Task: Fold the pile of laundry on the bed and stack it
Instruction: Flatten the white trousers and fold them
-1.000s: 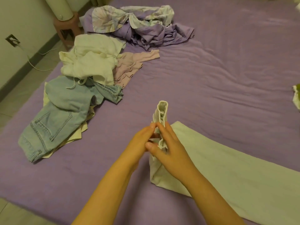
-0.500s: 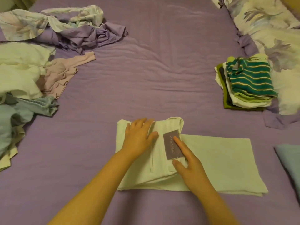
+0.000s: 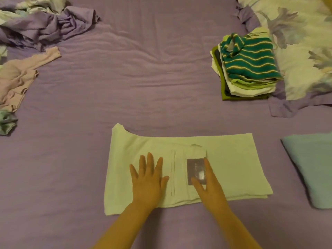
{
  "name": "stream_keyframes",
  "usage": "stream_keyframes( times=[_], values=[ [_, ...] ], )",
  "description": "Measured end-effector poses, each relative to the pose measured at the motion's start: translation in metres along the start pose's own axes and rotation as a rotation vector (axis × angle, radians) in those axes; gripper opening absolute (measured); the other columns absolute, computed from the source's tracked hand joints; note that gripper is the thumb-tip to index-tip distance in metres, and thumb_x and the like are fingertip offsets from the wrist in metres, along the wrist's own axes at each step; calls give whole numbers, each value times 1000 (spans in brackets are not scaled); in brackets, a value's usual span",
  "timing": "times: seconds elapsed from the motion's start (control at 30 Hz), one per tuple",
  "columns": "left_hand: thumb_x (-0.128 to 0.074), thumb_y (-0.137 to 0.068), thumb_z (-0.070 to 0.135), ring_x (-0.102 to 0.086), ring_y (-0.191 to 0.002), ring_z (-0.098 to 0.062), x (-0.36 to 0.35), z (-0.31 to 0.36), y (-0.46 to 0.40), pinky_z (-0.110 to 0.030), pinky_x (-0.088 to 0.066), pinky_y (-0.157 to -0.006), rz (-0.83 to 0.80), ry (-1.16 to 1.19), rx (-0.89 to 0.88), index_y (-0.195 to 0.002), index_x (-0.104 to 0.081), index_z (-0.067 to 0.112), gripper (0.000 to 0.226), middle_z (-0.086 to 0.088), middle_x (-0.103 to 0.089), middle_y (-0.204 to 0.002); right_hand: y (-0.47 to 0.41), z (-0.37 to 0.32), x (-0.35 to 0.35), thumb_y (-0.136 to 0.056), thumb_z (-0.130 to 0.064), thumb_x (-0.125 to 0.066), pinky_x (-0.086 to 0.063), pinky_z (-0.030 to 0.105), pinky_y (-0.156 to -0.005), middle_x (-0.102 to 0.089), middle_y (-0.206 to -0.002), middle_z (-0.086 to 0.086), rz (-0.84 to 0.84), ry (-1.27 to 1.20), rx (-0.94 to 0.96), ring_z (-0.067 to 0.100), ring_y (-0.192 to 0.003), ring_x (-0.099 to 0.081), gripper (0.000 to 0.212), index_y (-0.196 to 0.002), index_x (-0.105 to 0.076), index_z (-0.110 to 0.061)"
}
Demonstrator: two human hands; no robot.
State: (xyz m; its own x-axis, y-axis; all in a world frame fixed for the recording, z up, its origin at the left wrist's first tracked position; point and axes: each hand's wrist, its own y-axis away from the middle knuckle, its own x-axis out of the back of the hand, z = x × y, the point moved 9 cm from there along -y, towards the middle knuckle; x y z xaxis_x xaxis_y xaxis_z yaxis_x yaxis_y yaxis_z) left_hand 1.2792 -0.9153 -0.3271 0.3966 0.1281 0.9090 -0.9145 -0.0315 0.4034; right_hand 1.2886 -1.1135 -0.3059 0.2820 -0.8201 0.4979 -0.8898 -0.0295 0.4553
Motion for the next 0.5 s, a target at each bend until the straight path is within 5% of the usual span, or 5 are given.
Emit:
stream_keyframes(
  times=[0.1, 0.2, 0.27, 0.4, 0.5],
  values=[
    [28, -76, 67, 18, -142, -35, -3, -12, 4, -58, 10, -112, -27, -17, -10, -147, 10, 32, 81, -9, 7, -160, -22, -2, 7, -97, -33, -48, -45, 25, -89, -34, -151, -1, 88, 9, -44, 26, -123, -52, 73, -150, 2, -32],
    [-1, -94, 59, -33, -137, -40, 6, -15, 6, -64, -28, -104, -47, -13, -7, -144, -40, 22, 73, -15, -37, -149, -36, -19, -7, -97, -28, -49, -48, 37, -87, -22, -157, 2, 30, 144, 25, 33, -114, -55, 74, -150, 2, -28],
    [-7, -96, 56, -39, -134, -40, 10, -16, 7, -64, -31, -101, -30, 9, -18, -141, -46, 21, 69, -15, -42, -146, -37, -28, -15, -97, -22, -50, -45, 30, -90, -13, -159, -4, 14, 148, 80, 27, -123, -49, 71, -151, -4, -28],
    [-2, -90, 63, 8, -144, -34, 18, -38, 10, -58, 5, -115, 3, 5, -1, -150, -4, 32, 67, -8, -4, -160, -27, -50, -27, -97, -15, -50, -25, -4, -85, -26, -154, -8, 37, 21, 106, 12, -132, -38, 64, -150, -16, -26],
    [-21, -93, 57, -30, -139, -39, 35, -59, 17, -59, -12, -112, 73, 6, 23, -145, -35, 24, 63, -14, -34, -151, -19, -84, -58, -96, -13, -52, -27, -11, -75, -32, -144, -14, -2, -82, 154, -3, -121, -41, 63, -149, -19, -26]
  ],
)
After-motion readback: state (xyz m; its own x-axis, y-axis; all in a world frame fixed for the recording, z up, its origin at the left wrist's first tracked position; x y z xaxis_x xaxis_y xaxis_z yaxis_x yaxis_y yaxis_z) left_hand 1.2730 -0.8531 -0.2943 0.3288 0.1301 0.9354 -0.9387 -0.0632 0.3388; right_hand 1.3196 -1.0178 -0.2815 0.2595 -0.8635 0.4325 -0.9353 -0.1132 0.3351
